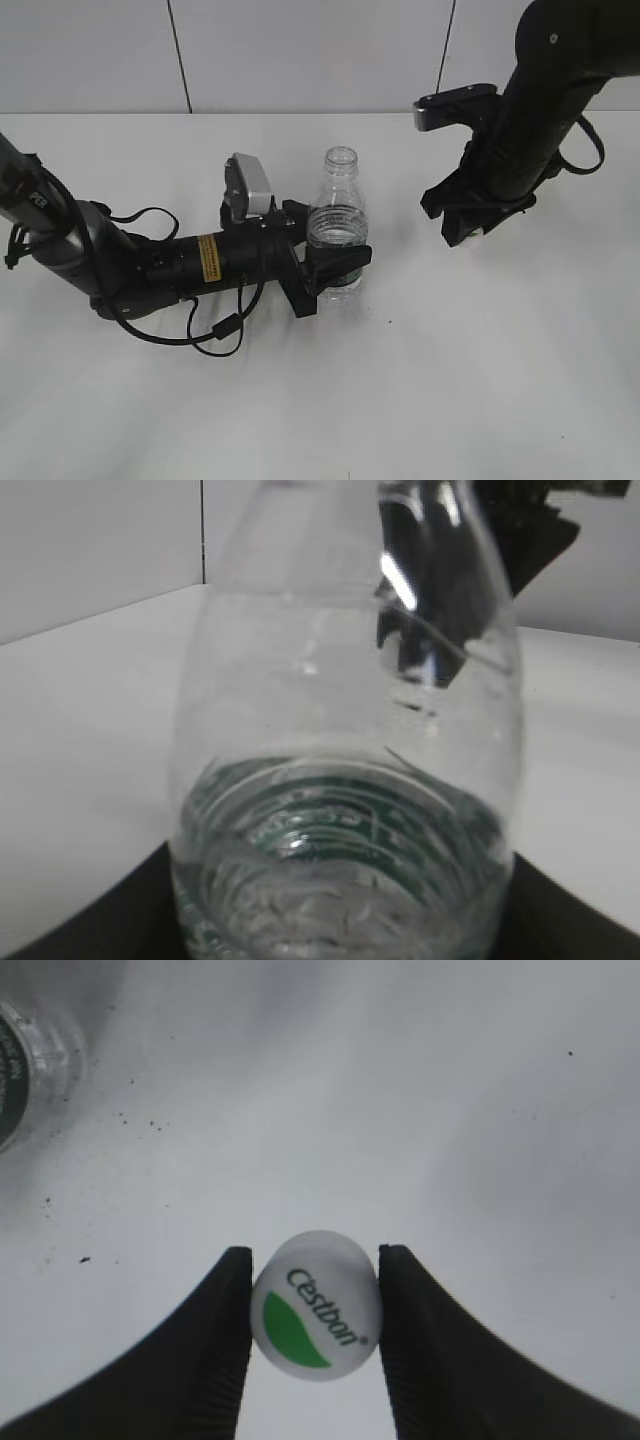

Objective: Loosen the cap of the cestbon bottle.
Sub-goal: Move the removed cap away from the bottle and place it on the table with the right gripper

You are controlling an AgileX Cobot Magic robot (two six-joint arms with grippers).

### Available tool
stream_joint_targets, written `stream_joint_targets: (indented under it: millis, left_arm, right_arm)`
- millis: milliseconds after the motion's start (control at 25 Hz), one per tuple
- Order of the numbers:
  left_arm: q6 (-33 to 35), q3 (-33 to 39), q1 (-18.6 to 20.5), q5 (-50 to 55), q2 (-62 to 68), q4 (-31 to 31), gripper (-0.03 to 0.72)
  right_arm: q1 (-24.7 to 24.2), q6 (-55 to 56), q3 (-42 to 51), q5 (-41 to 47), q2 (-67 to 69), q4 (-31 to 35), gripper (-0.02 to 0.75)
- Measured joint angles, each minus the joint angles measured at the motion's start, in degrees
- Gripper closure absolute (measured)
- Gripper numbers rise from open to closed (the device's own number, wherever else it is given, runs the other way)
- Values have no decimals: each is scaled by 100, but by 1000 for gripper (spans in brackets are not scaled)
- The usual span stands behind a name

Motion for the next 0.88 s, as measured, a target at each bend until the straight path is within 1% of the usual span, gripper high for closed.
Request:
stream_joint_targets:
  millis: [360,760,800,880]
  left_arm:
    - [0,0,0,0,0,6,279]
    - [0,0,0,0,0,6,279]
    - [0,0,0,0,0,6,279]
    - [0,0,0,0,0,6,279]
  right_arm:
    - [0,7,21,-351,798,-146,444]
    - [-1,7,28,-529,860,-146,444]
    - [-1,7,28,-547,860,-146,442]
    - [-1,7,28,-579,860,-146,400]
